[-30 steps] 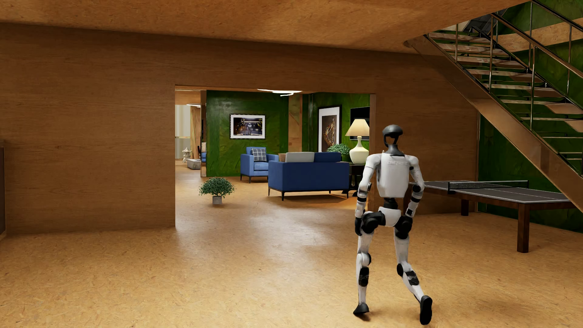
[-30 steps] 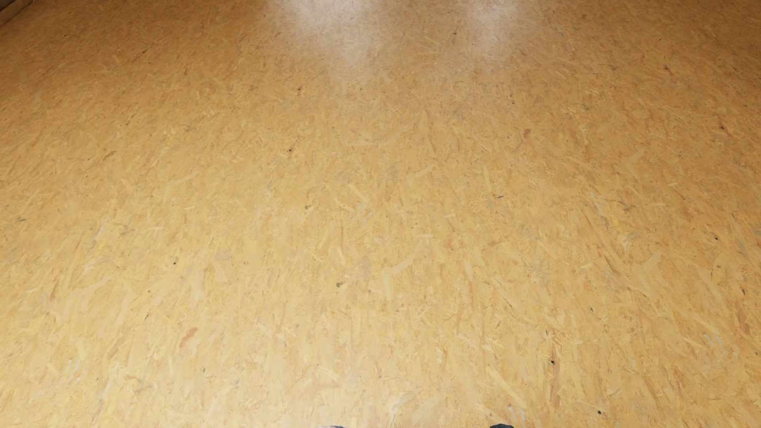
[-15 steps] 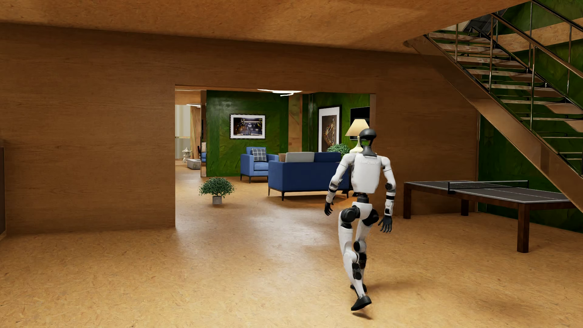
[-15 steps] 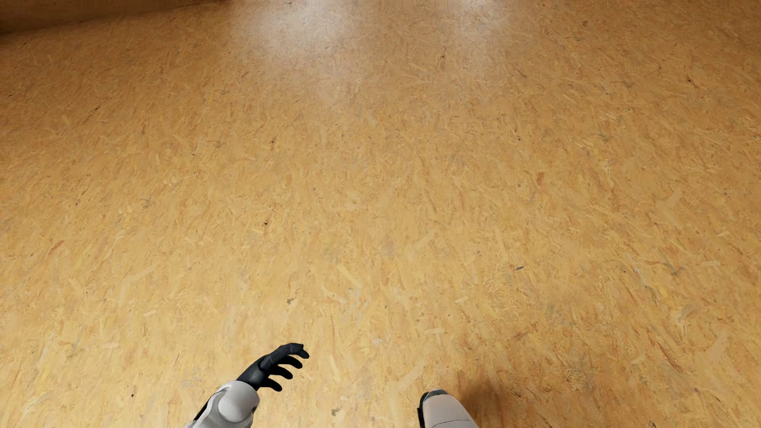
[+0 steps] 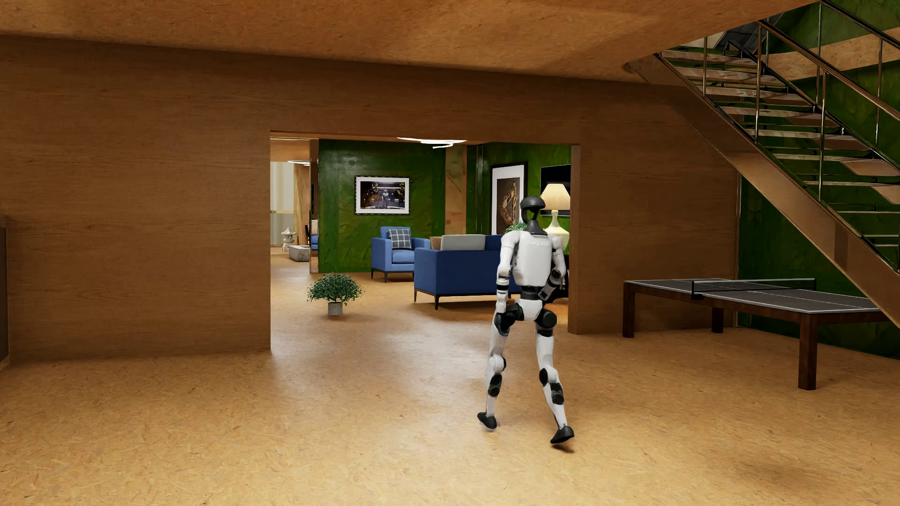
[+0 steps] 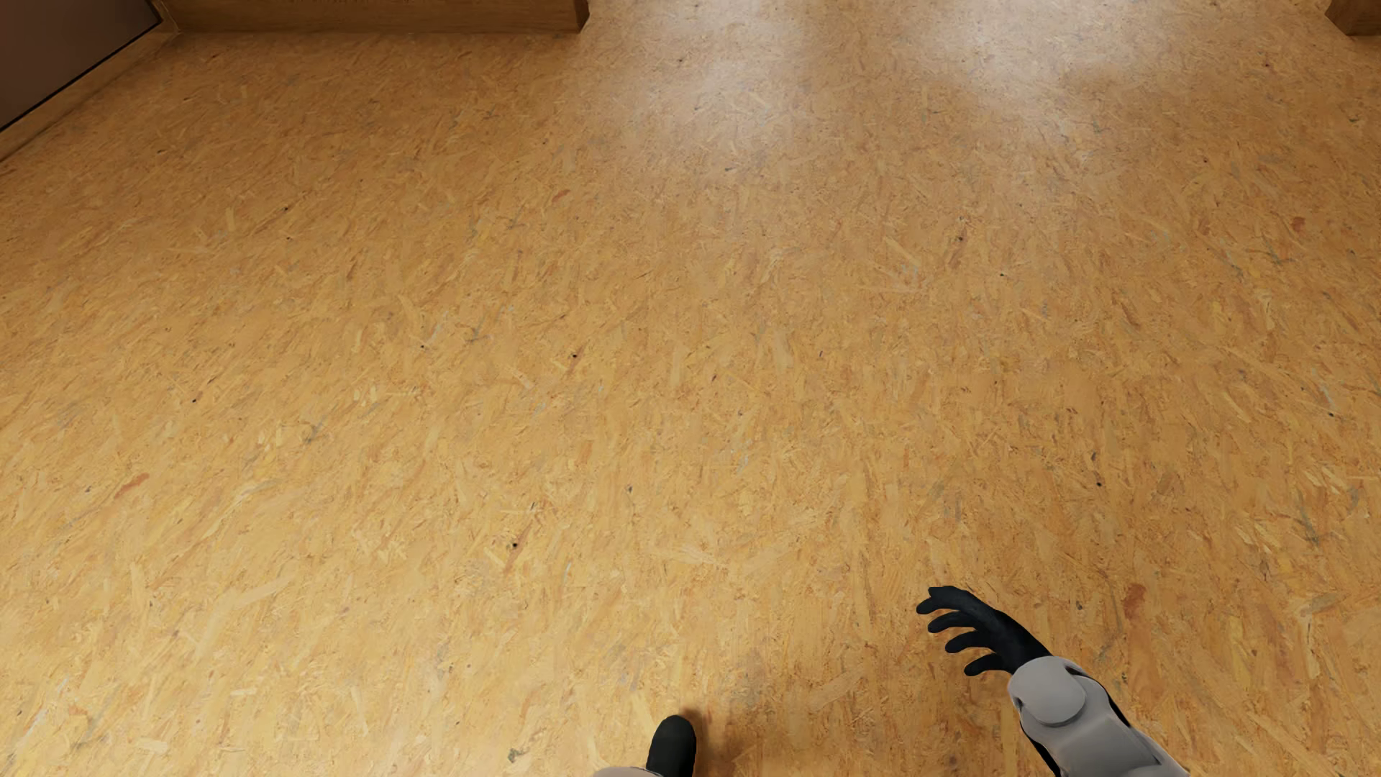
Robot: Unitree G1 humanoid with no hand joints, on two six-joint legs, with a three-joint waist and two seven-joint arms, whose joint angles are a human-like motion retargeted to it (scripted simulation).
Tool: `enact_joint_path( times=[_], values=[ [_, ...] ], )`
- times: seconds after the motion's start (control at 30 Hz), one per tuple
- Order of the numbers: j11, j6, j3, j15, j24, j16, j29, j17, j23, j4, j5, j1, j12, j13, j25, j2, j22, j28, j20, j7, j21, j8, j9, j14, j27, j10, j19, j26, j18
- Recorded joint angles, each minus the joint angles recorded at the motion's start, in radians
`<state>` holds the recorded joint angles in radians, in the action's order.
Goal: Walk towards the plant
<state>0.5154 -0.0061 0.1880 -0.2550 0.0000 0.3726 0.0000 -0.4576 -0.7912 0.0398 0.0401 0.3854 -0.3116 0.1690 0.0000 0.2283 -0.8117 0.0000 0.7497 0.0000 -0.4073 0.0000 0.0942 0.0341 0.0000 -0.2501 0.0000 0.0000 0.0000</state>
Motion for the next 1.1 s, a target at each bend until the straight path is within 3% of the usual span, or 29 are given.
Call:
enact_joint_path(
  times=[0.03,0.07,0.1,0.13,0.17,0.23,0.27,0.3,0.37,0.47,0.6,0.63,0.67,0.7,0.77,0.83,0.87,0.93,1.0,1.1],
  values=[
    [0.009,0.003,0.012,-0.005,0.000,-0.004,0.000,0.006,0.033,-0.003,0.006,-0.023,0.000,-0.013,0.000,0.028,0.000,0.000,0.007,0.000,0.008,0.000,-0.003,0.016,0.000,0.114,0.000,0.000,0.000],
    [0.038,-0.005,0.011,0.007,0.000,-0.003,0.000,0.011,0.066,0.013,0.019,0.021,0.005,-0.029,0.000,0.018,0.019,0.000,0.002,0.000,0.015,0.000,-0.013,-0.036,0.000,-0.092,0.000,0.000,0.000],
    [0.073,-0.014,0.013,0.051,0.000,0.002,0.000,0.017,0.088,0.034,0.040,0.054,0.015,-0.056,0.000,0.016,0.042,0.000,0.000,0.000,0.008,0.000,-0.021,0.044,0.000,-0.153,0.000,0.000,0.000],
    [0.124,-0.029,0.012,0.139,0.000,0.007,0.000,0.030,0.083,0.057,0.068,0.065,0.030,-0.096,0.000,0.017,0.051,0.000,-0.005,0.000,-0.004,0.000,-0.017,0.222,0.000,-0.189,0.000,0.000,0.000],
    [0.230,-0.046,-0.003,0.259,0.000,0.010,0.000,0.047,0.050,0.074,0.090,0.068,0.057,-0.135,0.000,-0.027,0.051,0.000,-0.018,0.000,-0.026,0.000,-0.016,0.300,0.000,-0.250,0.000,0.000,0.000],
    [0.584,-0.060,-0.034,0.447,0.000,0.028,0.000,0.076,-0.072,0.103,0.133,-0.009,0.121,-0.196,0.000,-0.216,0.052,0.000,-0.057,0.000,-0.121,0.000,-0.018,0.227,0.000,-0.293,0.000,0.000,0.000],
    [0.752,-0.068,-0.068,0.408,0.000,0.039,0.000,0.087,-0.140,0.114,0.150,-0.071,0.157,-0.204,0.000,-0.317,0.058,0.000,-0.088,0.000,-0.182,0.000,-0.017,0.162,0.000,-0.278,0.000,0.000,0.000],
    [0.889,-0.065,-0.113,0.268,0.000,0.049,0.000,0.094,-0.190,0.118,0.158,-0.131,0.190,-0.215,0.000,-0.405,0.059,0.000,-0.122,0.000,-0.226,0.000,-0.014,0.101,0.000,-0.265,0.000,0.000,0.000],
    [0.971,-0.043,-0.220,0.111,0.000,0.072,0.000,0.094,-0.245,0.106,0.148,-0.271,0.253,-0.271,0.000,-0.559,0.050,0.000,-0.188,0.000,-0.251,0.000,-0.014,-0.040,0.000,-0.220,0.000,0.000,0.000],
    [0.713,-0.012,-0.363,0.179,0.000,0.133,0.000,0.071,-0.234,0.063,0.125,-0.452,0.318,-0.373,0.000,-0.723,0.118,0.000,-0.274,0.000,-0.209,0.000,-0.016,-0.224,0.000,-0.177,0.000,0.000,0.000],
    [0.040,0.003,-0.397,0.319,0.000,0.179,0.000,0.055,-0.233,0.040,0.092,-0.571,0.391,-0.430,0.000,-0.754,0.210,0.000,-0.357,0.000,-0.235,0.000,-0.048,-0.340,0.000,-0.183,0.000,0.000,0.000],
    [-0.324,0.002,-0.404,0.416,0.000,0.175,0.000,0.057,-0.249,0.028,0.097,-0.593,0.396,-0.432,0.000,-0.720,0.214,0.000,-0.368,0.000,-0.251,0.000,-0.054,-0.326,0.000,-0.181,0.000,0.000,0.000],
    [-0.380,-0.002,-0.403,0.404,0.000,0.164,0.000,0.063,-0.271,0.022,0.101,-0.618,0.392,-0.427,0.000,-0.740,0.211,0.000,-0.375,0.000,-0.268,0.000,-0.052,-0.287,0.000,-0.180,0.000,0.000,0.000],
    [-0.011,0.005,-0.396,0.298,0.000,0.146,0.000,0.068,-0.292,0.005,0.077,-0.632,0.371,-0.415,0.000,-0.779,0.203,0.000,-0.381,0.000,-0.287,0.000,-0.056,-0.224,0.000,-0.199,0.000,0.000,0.000],
    [0.168,0.022,-0.400,0.310,0.000,0.096,0.000,0.082,-0.310,-0.039,0.069,-0.628,0.294,-0.396,0.000,-0.801,0.143,0.000,-0.357,0.000,-0.299,0.000,-0.059,0.018,0.000,-0.324,0.000,0.000,0.000],
    [0.253,0.024,-0.367,0.200,0.000,0.058,0.000,0.084,-0.269,-0.061,0.034,-0.445,0.221,-0.366,0.000,-0.732,0.062,0.000,-0.265,0.000,-0.256,0.000,-0.046,0.264,0.000,-0.709,0.000,0.000,0.000],
    [0.237,0.024,-0.333,0.160,0.000,0.045,0.000,0.082,-0.229,-0.064,0.021,-0.346,0.199,-0.347,0.000,-0.649,0.036,0.000,-0.202,0.000,-0.226,0.000,-0.030,0.303,0.000,-0.912,0.000,0.000,0.000],
    [0.185,0.006,-0.240,0.123,0.000,0.023,0.000,0.065,-0.137,-0.037,0.005,-0.164,0.131,-0.306,0.000,-0.513,0.033,0.000,-0.129,0.000,-0.151,0.000,-0.016,0.263,0.000,-1.143,0.000,0.000,0.000],
    [0.125,-0.017,-0.132,0.105,0.000,0.016,0.000,0.041,-0.057,-0.021,0.015,-0.022,0.037,-0.258,0.000,-0.377,0.066,0.000,-0.104,0.000,-0.096,0.000,-0.008,0.276,0.000,-1.072,0.000,0.000,0.000],
    [0.077,-0.031,-0.024,0.058,0.000,0.010,0.000,0.006,0.044,-0.025,0.038,0.071,-0.072,-0.177,0.000,-0.200,0.106,0.000,-0.076,0.000,-0.014,0.000,0.003,0.409,0.000,-0.596,0.000,0.000,0.000]
  ],
)
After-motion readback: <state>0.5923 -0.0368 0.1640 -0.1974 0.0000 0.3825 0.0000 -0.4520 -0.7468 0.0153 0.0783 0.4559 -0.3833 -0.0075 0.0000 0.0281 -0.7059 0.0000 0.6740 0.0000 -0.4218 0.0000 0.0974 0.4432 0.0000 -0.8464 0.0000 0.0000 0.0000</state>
